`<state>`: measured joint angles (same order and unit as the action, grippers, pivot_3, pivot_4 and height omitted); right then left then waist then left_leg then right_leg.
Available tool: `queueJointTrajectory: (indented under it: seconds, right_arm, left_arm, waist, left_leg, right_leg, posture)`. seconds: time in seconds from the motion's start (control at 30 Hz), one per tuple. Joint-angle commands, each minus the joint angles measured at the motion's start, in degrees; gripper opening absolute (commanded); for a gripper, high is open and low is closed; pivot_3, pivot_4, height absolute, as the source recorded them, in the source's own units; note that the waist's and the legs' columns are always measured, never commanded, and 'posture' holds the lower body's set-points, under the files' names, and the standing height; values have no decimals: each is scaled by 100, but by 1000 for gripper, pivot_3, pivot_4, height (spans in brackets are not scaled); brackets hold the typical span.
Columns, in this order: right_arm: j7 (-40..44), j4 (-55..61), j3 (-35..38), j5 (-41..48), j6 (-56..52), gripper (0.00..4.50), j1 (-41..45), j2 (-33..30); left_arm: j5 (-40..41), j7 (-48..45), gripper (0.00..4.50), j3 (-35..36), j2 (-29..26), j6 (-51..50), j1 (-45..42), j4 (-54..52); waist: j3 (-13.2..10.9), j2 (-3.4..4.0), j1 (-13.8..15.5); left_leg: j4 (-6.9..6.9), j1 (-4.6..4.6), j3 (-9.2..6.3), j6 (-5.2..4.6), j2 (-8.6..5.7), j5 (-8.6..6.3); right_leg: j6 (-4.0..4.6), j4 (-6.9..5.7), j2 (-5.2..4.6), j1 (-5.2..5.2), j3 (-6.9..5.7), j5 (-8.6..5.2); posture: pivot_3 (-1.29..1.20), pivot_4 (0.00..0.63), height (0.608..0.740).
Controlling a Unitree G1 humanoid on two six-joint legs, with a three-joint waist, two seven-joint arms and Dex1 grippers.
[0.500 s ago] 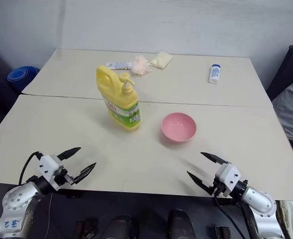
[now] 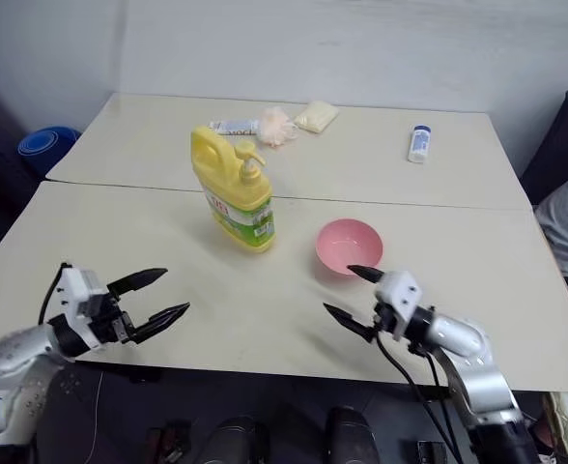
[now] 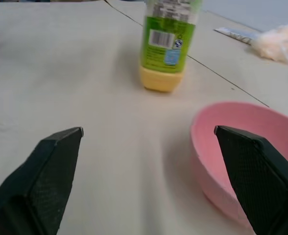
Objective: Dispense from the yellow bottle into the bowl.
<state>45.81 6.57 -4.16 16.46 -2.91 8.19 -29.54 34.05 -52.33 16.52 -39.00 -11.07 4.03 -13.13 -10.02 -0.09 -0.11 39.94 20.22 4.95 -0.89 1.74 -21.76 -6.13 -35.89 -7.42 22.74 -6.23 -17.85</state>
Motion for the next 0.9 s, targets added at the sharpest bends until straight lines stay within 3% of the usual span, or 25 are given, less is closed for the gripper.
queueJointTrajectory:
  seconds: [0.03, 0.37, 0.53, 0.9]
  right_arm:
    - [-609, -260, -235, -438, -673, 4500, 550, 305]
    - [-1077, -1486, -750, -1273, -1096, 4500, 1453, 853]
    - [-1179, -1864, -723, -1429, -933, 3341, 1726, 1068]
    - [-1004, -1797, -682, -1532, -978, 3348, 1861, 949]
  left_arm:
    - [290, -252, 4461, -79, -162, -248, -231, -451]
    - [265, -27, 4461, -166, -22, -470, -458, -884]
    - [275, 30, 4500, -151, -16, -598, -404, -1033]
    - [386, 265, 4500, -65, 7, -863, -776, -1019]
  waist:
    - [0, 0, -7]
    - [-2, 3, -45]
    - [-2, 3, -108]
    - [-2, 3, -152]
  left_leg:
    - [0, 0, -2, 0, -1, 0]
    - [-1, 2, 12, 1, 10, 0]
    - [-2, 1, 12, 3, 15, -1]
    - [-2, 3, 8, 4, 16, -2]
  right_leg:
    - [0, 0, 0, 0, -1, 0]
    - [0, 3, 59, 4, -12, 0]
    - [0, 3, 65, 5, -6, 0]
    - [0, 4, 66, 5, -1, 0]
  posture:
    - [0, 150, 740]
    - [0, 150, 740]
    - [0, 150, 740]
    - [0, 150, 740]
